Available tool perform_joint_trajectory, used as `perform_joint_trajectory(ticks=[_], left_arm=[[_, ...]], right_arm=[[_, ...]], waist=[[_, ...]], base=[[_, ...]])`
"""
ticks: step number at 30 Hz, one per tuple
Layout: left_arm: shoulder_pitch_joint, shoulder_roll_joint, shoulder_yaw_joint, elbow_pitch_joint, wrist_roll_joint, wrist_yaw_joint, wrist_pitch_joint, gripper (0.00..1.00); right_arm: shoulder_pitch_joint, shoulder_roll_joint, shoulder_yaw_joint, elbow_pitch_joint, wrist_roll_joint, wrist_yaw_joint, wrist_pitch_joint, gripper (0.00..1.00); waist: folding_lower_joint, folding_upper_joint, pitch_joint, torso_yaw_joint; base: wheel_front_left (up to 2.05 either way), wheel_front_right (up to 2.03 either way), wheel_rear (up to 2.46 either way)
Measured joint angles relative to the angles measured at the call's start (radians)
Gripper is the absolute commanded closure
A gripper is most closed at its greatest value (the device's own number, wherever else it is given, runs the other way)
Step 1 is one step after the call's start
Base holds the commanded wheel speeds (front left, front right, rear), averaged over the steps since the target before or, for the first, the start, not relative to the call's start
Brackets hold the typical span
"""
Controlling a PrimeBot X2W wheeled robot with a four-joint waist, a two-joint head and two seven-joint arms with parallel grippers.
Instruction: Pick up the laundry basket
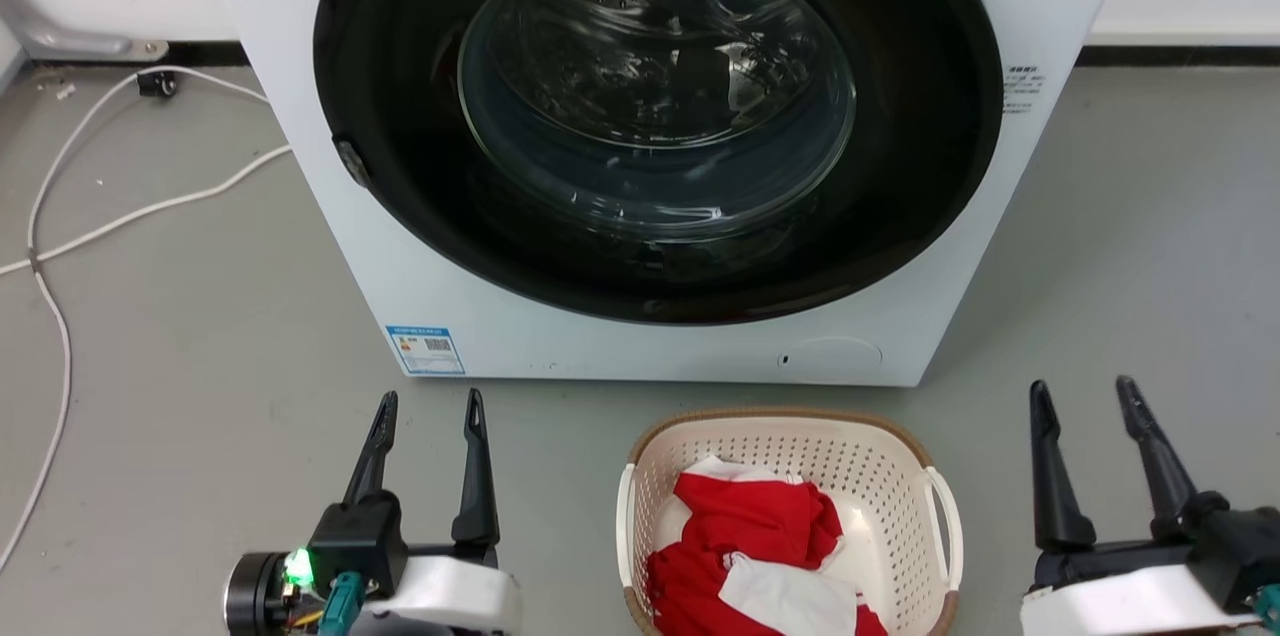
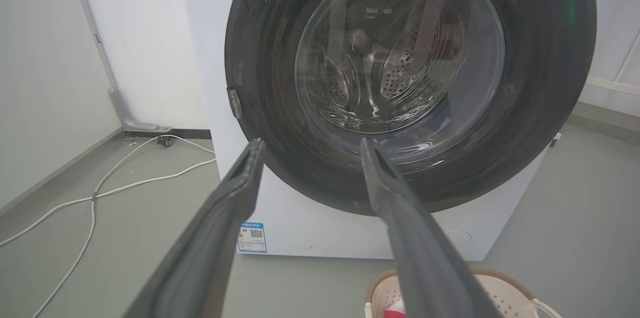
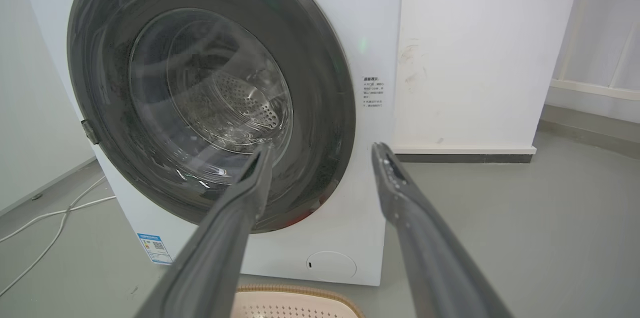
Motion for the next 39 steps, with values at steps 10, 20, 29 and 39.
perform_joint_trajectory(ticks=[10, 20, 29, 39], left_arm=[[-0.131, 0.0, -0.024, 0.098, 0.001, -0.06, 0.0, 0.0], [-0.369, 0.0, -0.088, 0.361, -0.026, -0.145, 0.0, 0.0], [-0.553, -0.001, -0.131, 0.619, -0.017, -0.187, 0.0, 0.0], [-0.71, 0.0, -0.18, 0.906, -0.039, -0.211, 0.0, 0.0]], right_arm=[[-0.112, 0.0, -0.058, 0.08, -0.097, 0.0, 0.0, 0.0], [-0.305, 0.0, -0.103, 0.291, -0.218, 0.0, 0.0, 0.0], [-0.442, 0.0, -0.15, 0.513, -0.286, 0.0, 0.0, 0.0], [-0.604, 0.0, -0.167, 0.748, -0.36, 0.0, 0.0, 0.0]], waist=[[0.0, 0.0, 0.097, -0.009], [0.0002, -0.0001, 0.295, -0.029], [0.0003, -0.0001, 0.468, -0.056], [0.0002, -0.0001, 0.622, -0.078]], base=[[0.0, 0.0, 0.0], [0.0, 0.0, 0.0], [0.0, 0.0, 0.0], [0.0, 0.0, 0.0]])
